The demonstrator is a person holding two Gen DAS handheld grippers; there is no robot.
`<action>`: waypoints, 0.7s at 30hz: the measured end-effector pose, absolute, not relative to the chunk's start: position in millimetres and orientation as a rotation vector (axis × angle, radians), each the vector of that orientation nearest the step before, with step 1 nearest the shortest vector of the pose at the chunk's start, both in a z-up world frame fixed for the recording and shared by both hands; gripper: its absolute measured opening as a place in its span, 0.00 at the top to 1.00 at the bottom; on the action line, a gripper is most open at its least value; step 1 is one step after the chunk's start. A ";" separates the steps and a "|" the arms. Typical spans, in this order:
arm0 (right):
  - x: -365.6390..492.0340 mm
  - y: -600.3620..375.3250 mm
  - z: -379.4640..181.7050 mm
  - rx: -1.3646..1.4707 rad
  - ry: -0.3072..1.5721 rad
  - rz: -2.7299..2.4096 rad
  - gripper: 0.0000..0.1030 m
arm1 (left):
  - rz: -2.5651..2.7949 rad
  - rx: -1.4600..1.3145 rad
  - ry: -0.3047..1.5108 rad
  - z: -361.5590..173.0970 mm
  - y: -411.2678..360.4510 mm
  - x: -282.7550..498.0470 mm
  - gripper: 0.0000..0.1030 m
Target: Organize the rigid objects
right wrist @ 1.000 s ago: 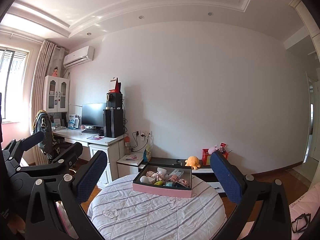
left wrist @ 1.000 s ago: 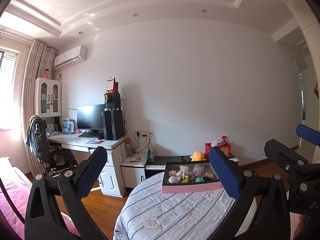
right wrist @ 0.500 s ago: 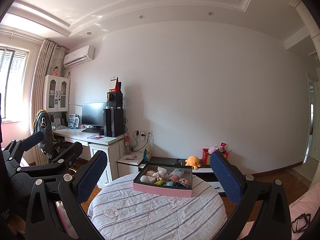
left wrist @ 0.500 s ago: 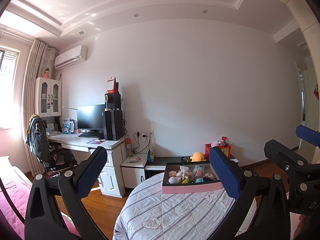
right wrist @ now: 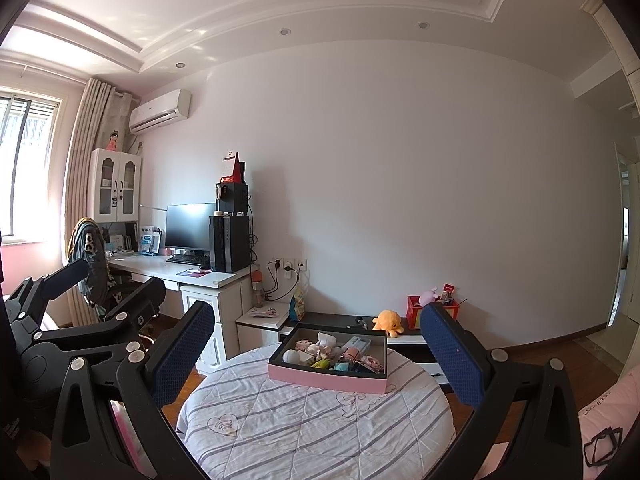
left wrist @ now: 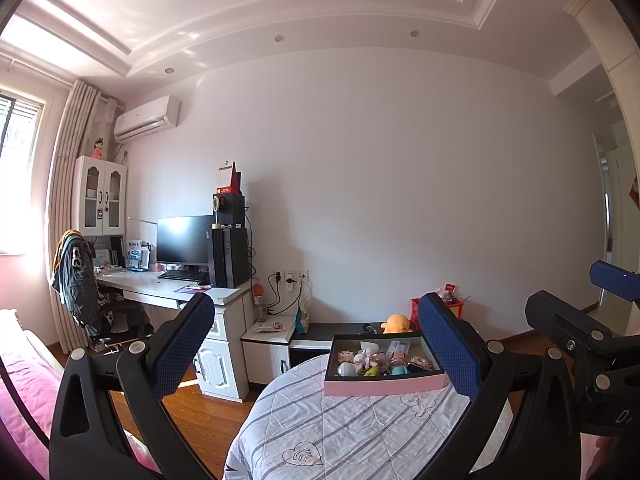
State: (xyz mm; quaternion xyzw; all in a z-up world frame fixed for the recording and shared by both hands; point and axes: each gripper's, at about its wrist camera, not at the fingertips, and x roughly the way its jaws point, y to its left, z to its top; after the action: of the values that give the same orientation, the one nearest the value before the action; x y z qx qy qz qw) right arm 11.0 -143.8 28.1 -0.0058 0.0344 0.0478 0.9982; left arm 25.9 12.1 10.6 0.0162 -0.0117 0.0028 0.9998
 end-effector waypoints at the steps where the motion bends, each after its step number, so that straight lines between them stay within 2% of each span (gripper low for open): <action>1: 11.3 -143.7 28.1 -0.012 0.068 0.096 0.00 | 0.007 0.033 -0.029 10.1 11.8 25.8 0.00; 21: 11.4 -144.6 28.1 -0.014 0.074 0.093 0.00 | 0.011 0.040 -0.029 8.7 8.9 27.4 0.00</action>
State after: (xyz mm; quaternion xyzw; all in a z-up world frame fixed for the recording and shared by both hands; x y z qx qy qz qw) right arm 11.4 -144.6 28.1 -0.0069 0.0367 0.0463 0.9982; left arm 27.4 8.9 8.7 0.0198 -0.0143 0.0057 0.9997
